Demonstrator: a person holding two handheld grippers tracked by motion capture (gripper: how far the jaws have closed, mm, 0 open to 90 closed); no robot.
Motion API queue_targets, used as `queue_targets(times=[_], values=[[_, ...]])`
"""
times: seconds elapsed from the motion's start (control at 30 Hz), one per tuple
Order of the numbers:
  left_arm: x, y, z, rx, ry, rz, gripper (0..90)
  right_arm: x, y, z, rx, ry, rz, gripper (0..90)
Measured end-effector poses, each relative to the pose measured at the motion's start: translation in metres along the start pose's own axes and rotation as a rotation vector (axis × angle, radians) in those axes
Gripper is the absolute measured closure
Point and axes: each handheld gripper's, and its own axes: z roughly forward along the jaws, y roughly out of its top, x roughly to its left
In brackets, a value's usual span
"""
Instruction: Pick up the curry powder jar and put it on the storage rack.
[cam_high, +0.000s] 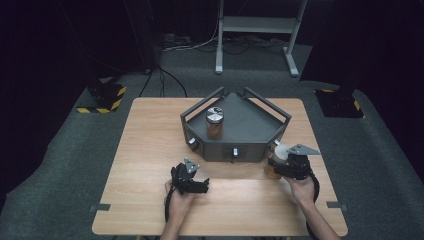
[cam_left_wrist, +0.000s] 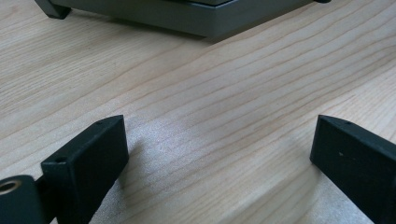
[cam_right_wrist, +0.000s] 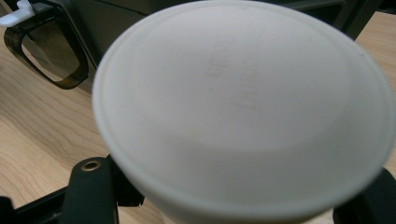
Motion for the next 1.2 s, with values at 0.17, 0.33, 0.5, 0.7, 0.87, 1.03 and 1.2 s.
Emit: queue_targets(times=[0.17,0.33,0.5,0.7,0.87,1.03,1.2], values=[[0.000,0.000,0.000,0.000,0.000,-0.001,4.2,0.000,0.002,-0.002,0.002,0.003,-0.004,35.3],[0.000,0.000,0.000,0.000,0.000,0.000,4.2,0.001,0.002,-0.003,-0.002,0.008,-0.015,35.6],[0.000,0.000,0.000,0.000,0.000,-0.001,4.2,0.001,0.003,-0.005,-0.008,0.013,-0.017,35.7],[0.000,0.000,0.000,0.000,0.000,0.000,4.2,0.001,0.008,-0.012,-0.013,0.020,-0.029,35.7],[0.000,0.000,0.000,0.000,0.000,-0.001,4.2,0.000,0.015,-0.020,-0.018,0.032,-0.043,35.8],[0.000,0.000,0.000,0.000,0.000,0.000,4.2,-0.003,0.024,-0.026,-0.010,0.047,-0.061,35.8],[0.000,0.000,0.000,0.000,0.000,0.000,4.2,-0.006,0.032,-0.033,-0.017,0.061,-0.072,35.8]])
